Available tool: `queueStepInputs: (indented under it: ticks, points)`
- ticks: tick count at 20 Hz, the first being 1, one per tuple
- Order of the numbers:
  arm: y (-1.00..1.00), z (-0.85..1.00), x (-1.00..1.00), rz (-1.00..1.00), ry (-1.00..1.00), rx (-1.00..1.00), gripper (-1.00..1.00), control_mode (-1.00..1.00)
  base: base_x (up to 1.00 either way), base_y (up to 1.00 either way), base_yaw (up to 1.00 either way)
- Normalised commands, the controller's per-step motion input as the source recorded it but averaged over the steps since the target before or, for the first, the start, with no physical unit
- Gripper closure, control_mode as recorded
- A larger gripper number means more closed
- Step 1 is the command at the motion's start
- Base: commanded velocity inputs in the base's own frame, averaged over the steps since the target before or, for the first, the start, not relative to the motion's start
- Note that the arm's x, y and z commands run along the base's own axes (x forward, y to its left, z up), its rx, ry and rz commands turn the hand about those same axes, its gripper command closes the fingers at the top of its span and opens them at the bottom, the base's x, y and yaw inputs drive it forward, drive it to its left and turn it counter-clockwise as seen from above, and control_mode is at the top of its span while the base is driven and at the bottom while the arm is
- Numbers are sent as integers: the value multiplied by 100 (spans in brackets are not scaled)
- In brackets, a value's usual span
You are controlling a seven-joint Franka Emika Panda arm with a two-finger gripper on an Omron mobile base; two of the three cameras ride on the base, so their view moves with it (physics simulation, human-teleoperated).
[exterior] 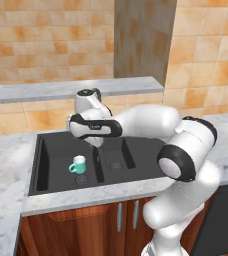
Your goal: Pick the mug and place it in the sink. Pick the bowl and place it in the open cabinet and then close the cabinet.
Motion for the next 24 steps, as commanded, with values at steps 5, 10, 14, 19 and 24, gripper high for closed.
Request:
queueStepInputs:
  ticks: [5, 10, 14, 19, 24]
  points:
    - [-27, 73, -75, 20, -19, -9, -100, -100, 0, 0, 0]
    - [-35, 69, -35, 22, -7, -2, -100, -100, 0, 0, 0]
    - [-49, 50, -41, 15, 2, 0, -100, -100, 0, 0, 0]
    - [-58, 33, -40, 17, 5, 0, -100, -100, 0, 0, 0]
    - [-63, 28, -49, 21, 4, 0, -100, -100, 0, 0, 0]
